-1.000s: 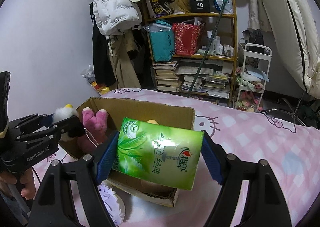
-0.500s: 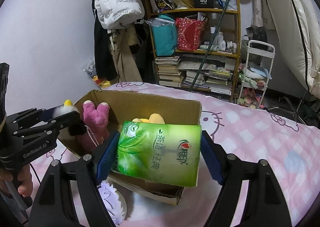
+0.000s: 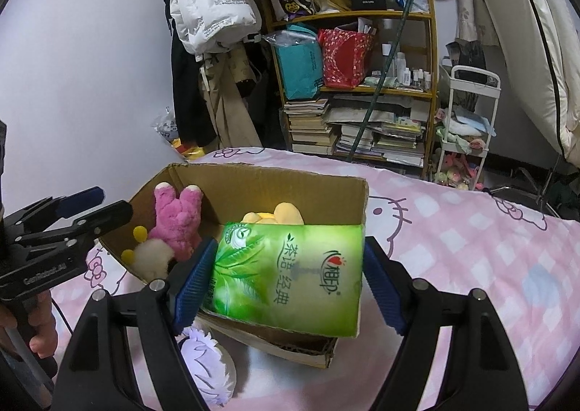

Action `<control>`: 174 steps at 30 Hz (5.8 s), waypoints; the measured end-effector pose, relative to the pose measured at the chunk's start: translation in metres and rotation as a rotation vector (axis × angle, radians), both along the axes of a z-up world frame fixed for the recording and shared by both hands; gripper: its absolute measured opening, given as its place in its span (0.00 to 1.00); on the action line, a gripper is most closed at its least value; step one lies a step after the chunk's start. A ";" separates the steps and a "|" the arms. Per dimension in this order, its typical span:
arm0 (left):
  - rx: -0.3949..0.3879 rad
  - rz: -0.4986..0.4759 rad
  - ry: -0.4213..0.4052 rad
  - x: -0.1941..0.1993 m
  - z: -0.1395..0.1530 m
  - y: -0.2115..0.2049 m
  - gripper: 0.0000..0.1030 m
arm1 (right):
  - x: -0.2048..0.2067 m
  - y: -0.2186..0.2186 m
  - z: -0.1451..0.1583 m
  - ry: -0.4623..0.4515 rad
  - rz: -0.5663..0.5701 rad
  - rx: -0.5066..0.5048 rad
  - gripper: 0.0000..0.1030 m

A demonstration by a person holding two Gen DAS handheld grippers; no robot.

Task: Organize soft objects
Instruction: 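Open the left tool into the box while the right tool releases the green pack inside, then withdraw both tools and move toward the anime plush and clear bag, then grasp the clear bag with the left tool while the right tool grasps the white-haired anime plush, then lift the clear bag with the left tool while the right tool carries the anime plush over the box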

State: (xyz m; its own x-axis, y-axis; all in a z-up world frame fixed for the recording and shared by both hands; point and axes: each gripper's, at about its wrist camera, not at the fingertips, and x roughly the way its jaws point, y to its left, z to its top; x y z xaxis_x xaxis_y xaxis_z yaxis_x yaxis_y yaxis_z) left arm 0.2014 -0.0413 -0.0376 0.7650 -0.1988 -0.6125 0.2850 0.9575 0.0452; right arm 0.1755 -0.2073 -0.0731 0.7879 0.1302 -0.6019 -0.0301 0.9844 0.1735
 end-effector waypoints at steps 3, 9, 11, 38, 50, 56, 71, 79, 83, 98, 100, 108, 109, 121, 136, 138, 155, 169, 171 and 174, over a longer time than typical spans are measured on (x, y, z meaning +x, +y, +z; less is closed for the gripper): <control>-0.008 0.011 -0.004 -0.006 0.005 0.007 0.72 | -0.002 0.000 0.003 -0.007 -0.005 0.004 0.87; -0.022 0.038 -0.009 -0.018 0.014 0.019 0.83 | -0.012 -0.001 0.014 -0.038 -0.010 0.009 0.97; -0.013 0.028 0.001 -0.022 0.017 0.022 0.84 | -0.018 0.002 0.018 -0.041 0.002 0.005 0.97; 0.039 0.035 0.140 -0.055 -0.002 0.039 0.91 | -0.063 0.026 0.006 0.041 0.044 -0.002 0.98; -0.029 -0.002 0.221 -0.027 -0.033 0.034 0.91 | -0.050 0.039 -0.028 0.129 0.084 -0.010 0.98; -0.034 -0.009 0.257 -0.014 -0.046 0.028 0.91 | -0.040 0.044 -0.047 0.192 0.099 -0.008 0.98; -0.010 -0.023 0.293 -0.005 -0.062 0.014 0.91 | -0.024 0.044 -0.077 0.292 0.116 0.060 0.98; 0.011 -0.034 0.312 -0.005 -0.069 0.009 0.91 | -0.026 0.050 -0.076 0.295 0.137 0.085 0.98; 0.007 -0.032 0.320 -0.003 -0.071 0.009 0.91 | -0.022 0.058 -0.079 0.305 0.157 0.073 0.96; -0.032 -0.084 0.381 0.003 -0.085 -0.005 0.91 | -0.020 0.062 -0.082 0.348 0.210 0.144 0.54; -0.023 -0.108 0.384 0.001 -0.087 -0.011 0.91 | -0.024 0.061 -0.079 0.350 0.207 0.132 0.54; -0.017 -0.125 0.411 -0.001 -0.095 -0.029 0.91 | -0.025 0.054 -0.064 0.355 0.166 0.035 0.54; -0.021 -0.125 0.416 0.000 -0.096 -0.030 0.91 | -0.026 0.049 -0.062 0.359 0.159 0.031 0.54; -0.076 -0.095 0.519 0.007 -0.117 -0.043 0.73 | -0.039 0.030 -0.072 0.381 0.130 0.034 0.54; -0.076 -0.097 0.506 -0.005 -0.113 -0.039 0.70 | -0.038 0.032 -0.078 0.372 0.139 0.030 0.54; -0.067 -0.100 0.493 -0.007 -0.111 -0.036 0.70 | -0.038 0.033 -0.077 0.368 0.141 0.028 0.54; -0.044 -0.068 0.412 -0.032 -0.089 -0.018 0.70 | -0.051 0.047 -0.065 0.315 0.154 -0.002 0.54; -0.090 0.056 0.215 -0.061 -0.034 0.024 0.70 | -0.083 0.031 -0.020 0.182 0.070 -0.019 0.54; -0.100 0.068 0.178 -0.068 -0.023 0.033 0.70 | -0.088 0.027 -0.010 0.151 0.058 -0.018 0.54; -0.117 0.085 0.106 -0.078 -0.004 0.042 0.70 | -0.097 0.022 0.006 0.101 0.042 -0.012 0.54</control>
State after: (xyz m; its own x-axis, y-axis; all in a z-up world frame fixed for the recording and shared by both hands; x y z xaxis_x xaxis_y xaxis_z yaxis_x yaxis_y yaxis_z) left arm 0.1230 0.0006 -0.0414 0.7144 -0.2109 -0.6672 0.2002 0.9752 -0.0939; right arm 0.0786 -0.1855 -0.0671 0.7171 0.1541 -0.6798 -0.0544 0.9846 0.1659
